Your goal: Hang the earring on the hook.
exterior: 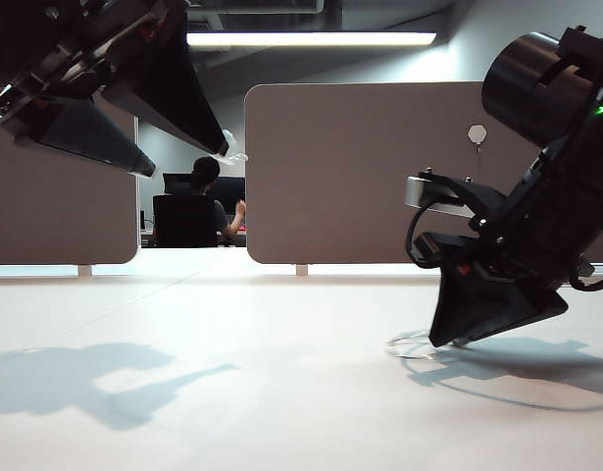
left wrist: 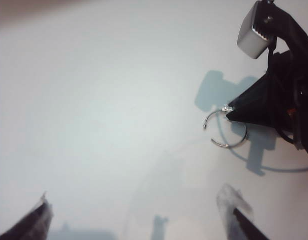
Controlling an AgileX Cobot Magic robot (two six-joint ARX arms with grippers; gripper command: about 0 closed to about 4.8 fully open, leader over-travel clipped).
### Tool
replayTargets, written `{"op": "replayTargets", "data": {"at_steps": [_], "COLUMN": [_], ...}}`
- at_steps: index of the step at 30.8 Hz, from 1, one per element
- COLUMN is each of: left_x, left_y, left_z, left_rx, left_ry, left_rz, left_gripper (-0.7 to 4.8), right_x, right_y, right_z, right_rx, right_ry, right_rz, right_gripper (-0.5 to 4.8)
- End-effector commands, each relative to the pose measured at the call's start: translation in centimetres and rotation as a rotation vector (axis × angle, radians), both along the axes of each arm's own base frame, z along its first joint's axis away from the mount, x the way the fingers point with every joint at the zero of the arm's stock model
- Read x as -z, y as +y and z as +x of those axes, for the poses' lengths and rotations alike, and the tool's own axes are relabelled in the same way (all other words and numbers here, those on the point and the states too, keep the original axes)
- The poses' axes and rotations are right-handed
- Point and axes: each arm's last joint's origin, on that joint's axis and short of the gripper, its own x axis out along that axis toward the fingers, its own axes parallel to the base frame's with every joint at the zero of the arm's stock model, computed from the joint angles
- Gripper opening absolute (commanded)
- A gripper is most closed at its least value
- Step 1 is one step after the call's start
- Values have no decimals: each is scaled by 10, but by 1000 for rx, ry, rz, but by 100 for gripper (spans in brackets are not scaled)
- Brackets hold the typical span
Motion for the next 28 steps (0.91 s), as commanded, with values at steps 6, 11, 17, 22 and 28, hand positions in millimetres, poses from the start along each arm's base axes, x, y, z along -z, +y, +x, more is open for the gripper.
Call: {"op": "replayTargets", "data": {"at_steps": [6, 11, 17, 22, 28], "left_x": [-3, -3, -3, -3, -9], "left_y": [0, 0, 0, 0, -1], "left_z": [0, 0, 1, 1, 3], "left_rx": [-1, -1, -5, -17, -36], "left_ry": [-16, -16, -17, -24, -87], "left_rz": [-7, -7, -5, -1, -16], "left_gripper": [479, 479, 479, 479, 479], "right_x": [32, 32, 25, -3, -76], "right_y": [-13, -13, -8, 2, 14], "right_z": [-32, -31, -22, -3, 23], "right_rx": [-11, -13, -28, -39, -66], "right_ry": [339, 327, 255, 125, -186], "right_rz": [-142, -142, -110, -52, 56], "right_gripper": [123, -3, -3, -3, -3]}}
